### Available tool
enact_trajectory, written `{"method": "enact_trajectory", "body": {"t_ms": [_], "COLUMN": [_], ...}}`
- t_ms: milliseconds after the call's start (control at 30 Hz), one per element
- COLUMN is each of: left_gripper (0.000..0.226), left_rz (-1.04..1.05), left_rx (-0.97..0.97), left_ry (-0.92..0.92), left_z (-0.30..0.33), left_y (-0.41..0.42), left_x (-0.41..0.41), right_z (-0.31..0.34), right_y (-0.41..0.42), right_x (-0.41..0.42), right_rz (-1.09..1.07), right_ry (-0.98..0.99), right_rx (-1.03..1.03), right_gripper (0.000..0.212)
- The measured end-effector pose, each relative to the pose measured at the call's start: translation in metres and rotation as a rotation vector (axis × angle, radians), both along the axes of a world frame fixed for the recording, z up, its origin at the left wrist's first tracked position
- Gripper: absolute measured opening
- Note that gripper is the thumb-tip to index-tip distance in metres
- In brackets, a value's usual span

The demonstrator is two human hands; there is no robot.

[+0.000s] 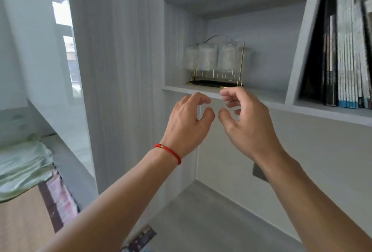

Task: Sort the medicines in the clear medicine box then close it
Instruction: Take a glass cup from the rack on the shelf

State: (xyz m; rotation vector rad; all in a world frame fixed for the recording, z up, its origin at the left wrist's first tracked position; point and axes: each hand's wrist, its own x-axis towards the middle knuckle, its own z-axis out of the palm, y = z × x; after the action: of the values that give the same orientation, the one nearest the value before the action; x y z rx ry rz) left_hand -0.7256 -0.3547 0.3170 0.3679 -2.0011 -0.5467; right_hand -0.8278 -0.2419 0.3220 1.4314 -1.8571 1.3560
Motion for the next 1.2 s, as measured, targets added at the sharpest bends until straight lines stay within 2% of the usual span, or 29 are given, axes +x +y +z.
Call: {"method": "enact_trajectory", "body": {"t_ms": [300,400,500,567,667,767,867,967,1067,1200], "left_gripper": [0.019,0.030,0.048,0.050,0.051,0.054,0.057,0.059,0.058,0.059], "left_rz": [-0.074,-0.100,-0.072,-0.051,-0.074,-0.016,0.053,0.063,0.068,0.082], "left_rx": [-0.058,-0.104,-0.198,-0.276,-0.267,-0.309,-0.332,-0.362,-0.368,-0.377], "left_ry": [0.063,0.047,0.052,0.057,0.060,0.058,0.038,0.015,0.020,0.022], "left_z": [0.066,0.065,0.057,0.050,0.040,0.031,0.033,0.032,0.032,0.031], "left_y": [-0.130,-0.172,-0.204,-0.217,-0.224,-0.227,-0.226,-0.226,-0.228,-0.230], "left_x": [-0.087,-0.117,-0.143,-0.157,-0.173,-0.182,-0.184,-0.184,-0.186,-0.189], "right_z": [0.065,0.079,0.099,0.111,0.121,0.126,0.135,0.142,0.153,0.187], "right_y": [-0.121,-0.148,-0.171,-0.184,-0.197,-0.202,-0.200,-0.195,-0.190,-0.179], "right_x": [-0.094,-0.119,-0.141,-0.152,-0.163,-0.172,-0.176,-0.178,-0.177,-0.163], "right_rz": [-0.228,-0.341,-0.491,-0.542,-0.588,-0.645,-0.647,-0.642,-0.582,-0.449], "right_ry": [-0.073,-0.094,-0.117,-0.188,-0.265,-0.295,-0.356,-0.337,-0.305,-0.213], "right_rx": [-0.024,-0.032,-0.046,-0.044,-0.042,-0.011,0.048,0.031,-0.111,-0.309], "right_gripper": [0.035,0.034,0.047,0.061,0.080,0.086,0.087,0.088,0.083,0.095]}}
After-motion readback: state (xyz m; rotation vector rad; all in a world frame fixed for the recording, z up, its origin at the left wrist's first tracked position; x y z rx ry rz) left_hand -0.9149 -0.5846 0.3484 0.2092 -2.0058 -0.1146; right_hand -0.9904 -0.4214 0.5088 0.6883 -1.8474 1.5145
